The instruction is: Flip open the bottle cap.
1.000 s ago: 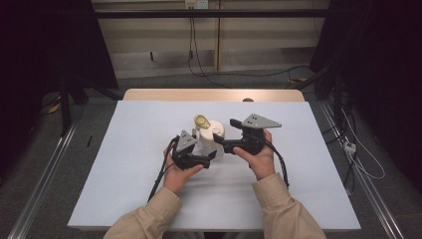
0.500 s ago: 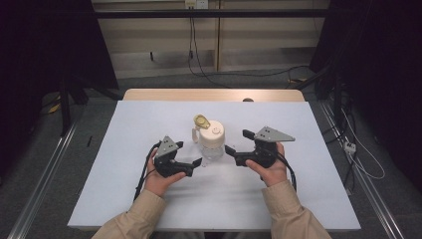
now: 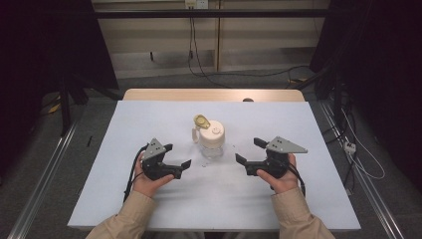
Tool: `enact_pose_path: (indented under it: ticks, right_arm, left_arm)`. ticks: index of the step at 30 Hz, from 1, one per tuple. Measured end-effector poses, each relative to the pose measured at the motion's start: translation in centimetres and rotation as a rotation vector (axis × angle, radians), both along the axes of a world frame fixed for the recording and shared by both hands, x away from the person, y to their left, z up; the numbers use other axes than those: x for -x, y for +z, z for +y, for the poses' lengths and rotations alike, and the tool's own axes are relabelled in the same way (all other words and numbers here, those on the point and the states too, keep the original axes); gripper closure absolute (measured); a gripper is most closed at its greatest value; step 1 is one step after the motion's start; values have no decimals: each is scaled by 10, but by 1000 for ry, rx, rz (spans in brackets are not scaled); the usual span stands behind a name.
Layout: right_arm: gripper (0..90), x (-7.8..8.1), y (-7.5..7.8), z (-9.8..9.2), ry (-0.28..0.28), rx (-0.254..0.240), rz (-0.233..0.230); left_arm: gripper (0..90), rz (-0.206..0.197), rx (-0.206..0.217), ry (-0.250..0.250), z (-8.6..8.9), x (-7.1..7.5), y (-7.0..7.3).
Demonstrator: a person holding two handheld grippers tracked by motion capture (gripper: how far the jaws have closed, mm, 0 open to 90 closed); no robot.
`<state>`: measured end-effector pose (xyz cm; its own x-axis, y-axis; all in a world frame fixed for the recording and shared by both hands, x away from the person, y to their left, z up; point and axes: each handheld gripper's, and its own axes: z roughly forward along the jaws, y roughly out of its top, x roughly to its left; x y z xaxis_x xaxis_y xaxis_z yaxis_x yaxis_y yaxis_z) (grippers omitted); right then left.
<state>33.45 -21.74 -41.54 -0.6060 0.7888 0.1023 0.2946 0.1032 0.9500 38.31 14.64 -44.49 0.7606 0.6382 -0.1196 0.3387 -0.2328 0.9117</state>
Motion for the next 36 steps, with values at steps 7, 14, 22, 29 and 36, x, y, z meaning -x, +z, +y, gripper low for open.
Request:
enact_pose_path:
  ticks: [7,14,22,29,36]
  right_arm:
    - [95,11,-5,-8,-5,13,4]
    - [95,18,-9,-16,-18,12,6]
    - [96,24,-14,-21,-24,24,12]
    - [96,32,-18,-28,-30,27,13]
    - [97,38,-20,-36,-49,33,14]
  left_arm:
    - [54,-6,-5,9,11,3,1]
    - [56,-6,-5,22,22,7,2]
    - [55,-8,1,32,34,10,4]
    - [55,-9,-1,44,44,13,5]
    - [55,-6,-3,64,54,15,4]
